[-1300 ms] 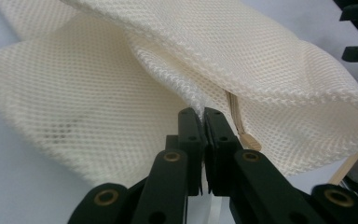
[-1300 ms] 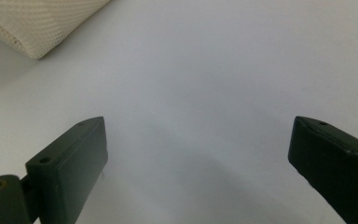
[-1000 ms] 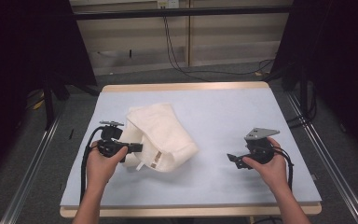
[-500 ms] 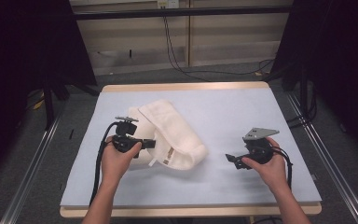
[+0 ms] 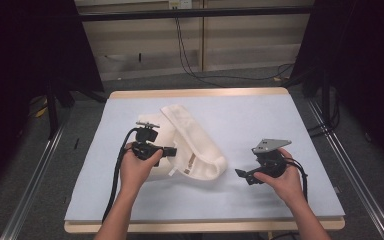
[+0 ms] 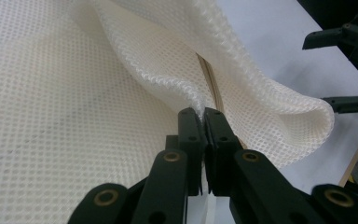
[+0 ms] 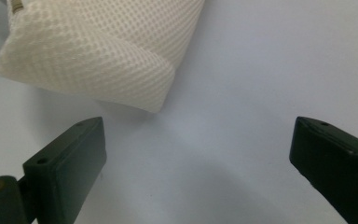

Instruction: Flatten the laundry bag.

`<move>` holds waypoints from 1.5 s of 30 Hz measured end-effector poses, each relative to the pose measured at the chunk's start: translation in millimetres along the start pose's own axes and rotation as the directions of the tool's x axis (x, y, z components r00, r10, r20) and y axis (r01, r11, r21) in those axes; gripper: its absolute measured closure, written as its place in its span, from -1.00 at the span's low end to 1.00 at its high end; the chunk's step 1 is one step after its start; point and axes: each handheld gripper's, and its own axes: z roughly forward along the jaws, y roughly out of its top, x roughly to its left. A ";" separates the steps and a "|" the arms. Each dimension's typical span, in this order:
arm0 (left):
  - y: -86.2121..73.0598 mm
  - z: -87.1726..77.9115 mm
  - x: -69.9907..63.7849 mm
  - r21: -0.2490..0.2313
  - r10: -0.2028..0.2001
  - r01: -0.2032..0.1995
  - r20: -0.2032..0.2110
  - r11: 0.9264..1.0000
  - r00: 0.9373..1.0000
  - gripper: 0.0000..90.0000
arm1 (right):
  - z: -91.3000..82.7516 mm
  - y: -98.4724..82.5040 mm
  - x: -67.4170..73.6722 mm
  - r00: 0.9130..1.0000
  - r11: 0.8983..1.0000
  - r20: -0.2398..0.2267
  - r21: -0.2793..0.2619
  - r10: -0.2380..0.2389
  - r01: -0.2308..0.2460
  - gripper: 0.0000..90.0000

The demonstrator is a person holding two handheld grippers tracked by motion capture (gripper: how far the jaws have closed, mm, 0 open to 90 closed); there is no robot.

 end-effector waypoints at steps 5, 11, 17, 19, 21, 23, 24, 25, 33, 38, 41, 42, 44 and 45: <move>4.4 6.5 -3.6 -0.002 0.005 -0.005 0.014 1.000 1.000 0.93 | 0.3 -0.3 2.7 1.000 1.000 0.002 0.003 -0.007 0.007 -0.94; 10.3 16.9 -10.2 -0.001 0.016 -0.016 0.036 1.000 0.999 0.92 | 0.0 -4.9 1.7 1.000 1.000 -0.004 0.006 0.000 0.000 -0.94; 15.0 29.2 -20.0 -0.009 0.023 -0.023 0.062 1.000 0.998 0.91 | -0.9 -6.9 -0.7 1.000 1.000 -0.001 0.004 0.019 -0.019 -0.94; 15.4 32.8 -23.1 -0.011 0.024 -0.023 0.064 1.000 0.998 0.91 | -1.4 -7.8 -1.4 1.000 1.000 0.001 0.003 0.014 -0.014 -0.94; 15.7 34.2 -24.2 -0.006 0.032 -0.032 0.062 0.999 0.998 0.91 | -1.6 -8.3 -1.8 1.000 1.000 0.000 0.004 0.017 -0.017 -0.94; 16.3 38.1 -29.0 -0.007 0.037 -0.036 0.069 0.999 0.997 0.91 | -3.9 -8.9 -3.1 1.000 1.000 0.009 -0.001 0.025 -0.025 -0.94; 16.3 38.1 -29.0 -0.007 0.037 -0.036 0.069 0.999 0.997 0.90 | -4.7 -8.8 -3.3 1.000 1.000 0.011 -0.011 0.026 -0.026 -0.94; 16.2 39.3 -30.6 -0.006 0.042 -0.041 0.070 0.999 0.997 0.90 | -4.7 -8.8 -3.3 1.000 1.000 0.011 -0.011 0.026 -0.026 -0.94; 14.4 47.4 -39.6 0.012 0.064 -0.066 0.075 0.998 0.995 0.88 | -8.4 -7.2 -1.0 0.999 0.999 0.019 -0.029 0.036 -0.035 -0.90; 12.8 53.1 -44.3 0.024 0.066 -0.068 0.077 0.997 0.995 0.88 | -9.6 -3.9 0.4 0.999 0.998 0.012 -0.043 0.036 -0.036 -0.80; 11.0 57.8 -48.4 0.037 0.078 -0.081 0.077 0.996 0.994 0.88 | -10.1 -3.4 1.7 0.999 0.999 0.012 -0.045 0.031 -0.031 -0.73; 11.0 57.8 -48.4 0.037 0.078 -0.081 0.077 0.996 0.994 0.88 | -10.4 -3.3 1.8 1.000 0.999 0.014 -0.047 0.028 -0.027 -0.70; 9.8 62.1 -51.5 0.043 0.084 -0.088 0.082 0.995 0.993 0.88 | -11.0 -3.0 1.9 0.999 0.998 0.021 -0.053 0.023 -0.022 -0.70; 10.0 65.1 -53.6 0.050 0.089 -0.094 0.089 0.994 0.992 0.88 | -11.8 -1.7 2.3 1.000 0.998 0.012 -0.059 0.016 -0.015 -0.70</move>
